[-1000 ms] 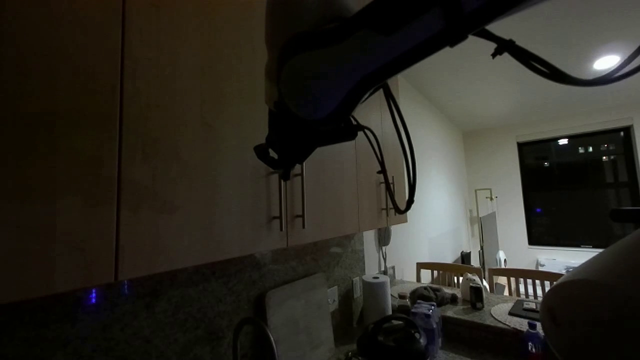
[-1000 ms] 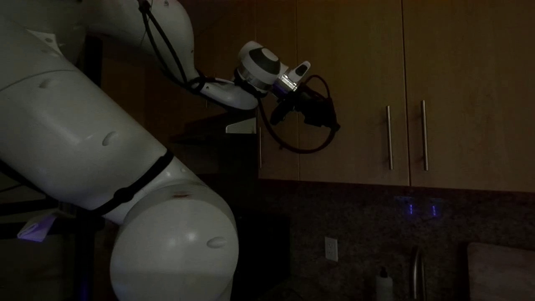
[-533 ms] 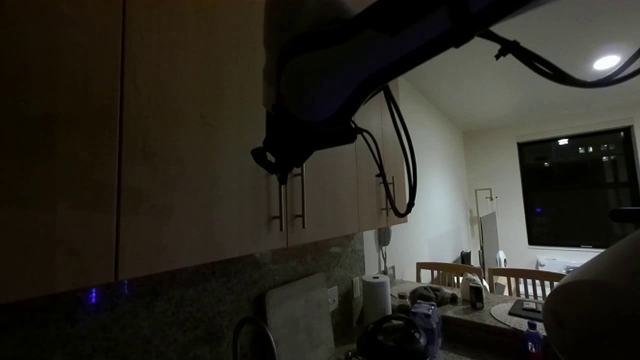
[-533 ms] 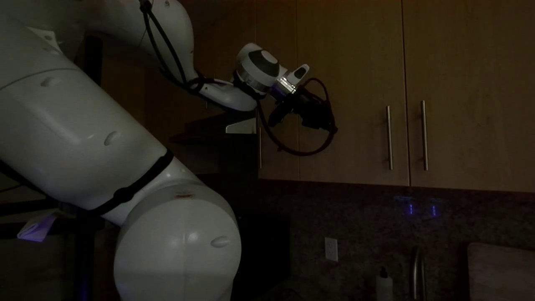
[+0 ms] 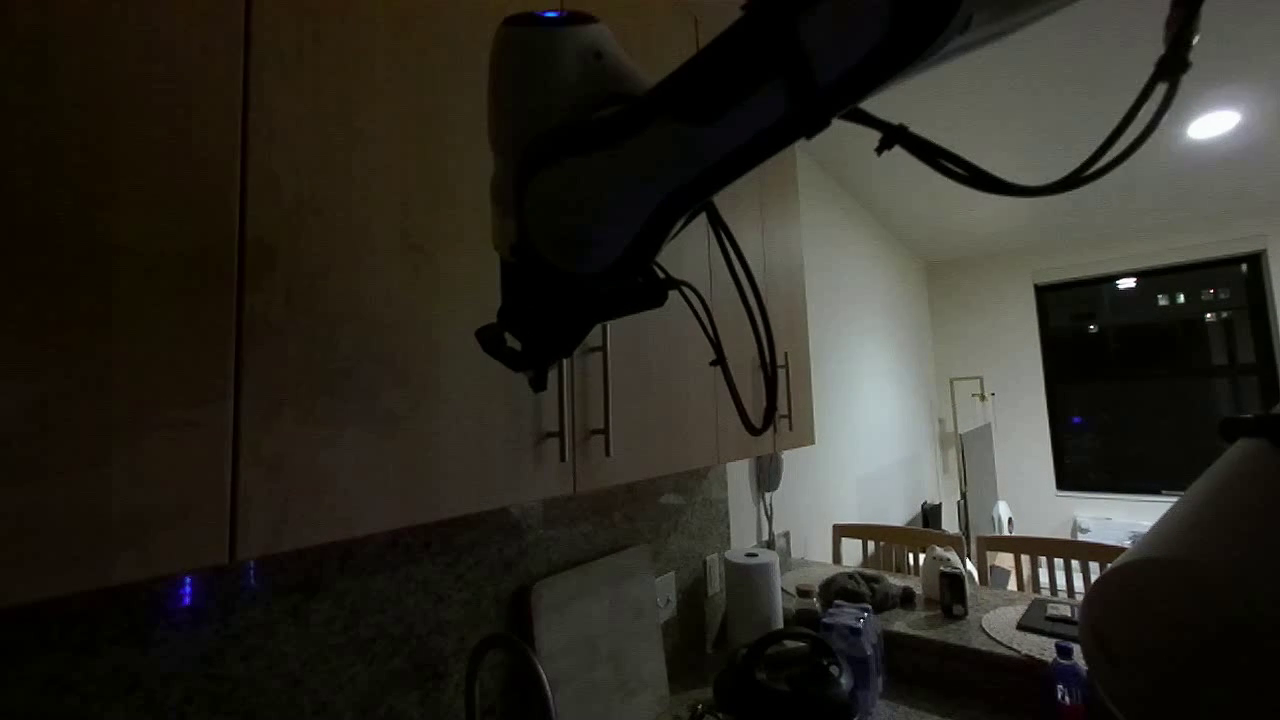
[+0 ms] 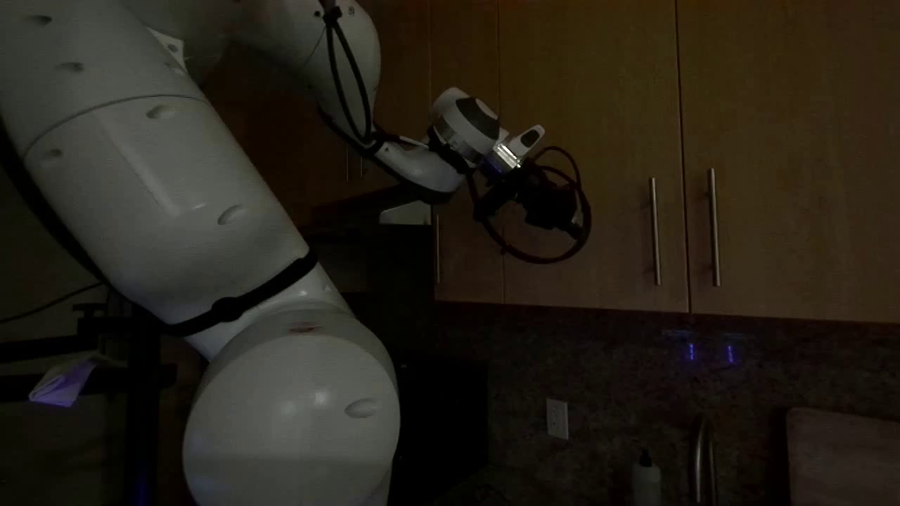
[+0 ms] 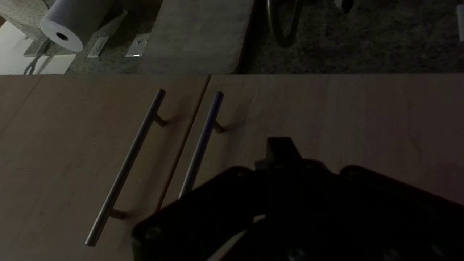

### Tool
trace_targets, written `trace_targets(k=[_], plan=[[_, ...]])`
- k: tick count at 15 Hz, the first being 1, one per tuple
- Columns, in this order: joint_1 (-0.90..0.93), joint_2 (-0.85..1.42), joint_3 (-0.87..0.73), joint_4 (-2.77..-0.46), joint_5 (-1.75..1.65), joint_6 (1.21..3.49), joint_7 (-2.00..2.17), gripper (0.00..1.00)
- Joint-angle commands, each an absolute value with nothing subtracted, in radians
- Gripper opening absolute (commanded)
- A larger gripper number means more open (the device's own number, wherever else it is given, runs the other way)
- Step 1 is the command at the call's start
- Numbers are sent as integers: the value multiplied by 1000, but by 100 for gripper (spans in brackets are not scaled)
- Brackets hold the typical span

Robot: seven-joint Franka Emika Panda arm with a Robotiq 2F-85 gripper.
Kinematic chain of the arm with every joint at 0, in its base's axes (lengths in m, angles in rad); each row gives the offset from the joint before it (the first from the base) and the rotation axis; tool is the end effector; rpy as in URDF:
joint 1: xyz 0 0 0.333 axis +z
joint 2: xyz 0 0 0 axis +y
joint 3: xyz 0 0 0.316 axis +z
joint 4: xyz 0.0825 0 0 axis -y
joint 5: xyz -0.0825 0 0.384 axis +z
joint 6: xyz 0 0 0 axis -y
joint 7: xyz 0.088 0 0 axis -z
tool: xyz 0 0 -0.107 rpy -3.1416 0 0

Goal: Open the cabinet door on the right of the hood of the stove

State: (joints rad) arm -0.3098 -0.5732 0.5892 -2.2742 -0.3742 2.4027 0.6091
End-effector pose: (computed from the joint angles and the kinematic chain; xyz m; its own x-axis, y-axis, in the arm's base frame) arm 0.4242 0.1712 0.6031 0.7085 0.0395 0.7046 -0.2122 -0.9403 0.2660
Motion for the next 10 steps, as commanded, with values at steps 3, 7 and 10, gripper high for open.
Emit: trace_targets(k=[3, 7, 10], plan=[[-350, -426, 586, -2138, -610, 2401, 735, 0], [-321, -322, 588, -2086, -792, 2384, 887, 0], [-251, -230, 569, -2046, -947, 2347, 1027, 0]])
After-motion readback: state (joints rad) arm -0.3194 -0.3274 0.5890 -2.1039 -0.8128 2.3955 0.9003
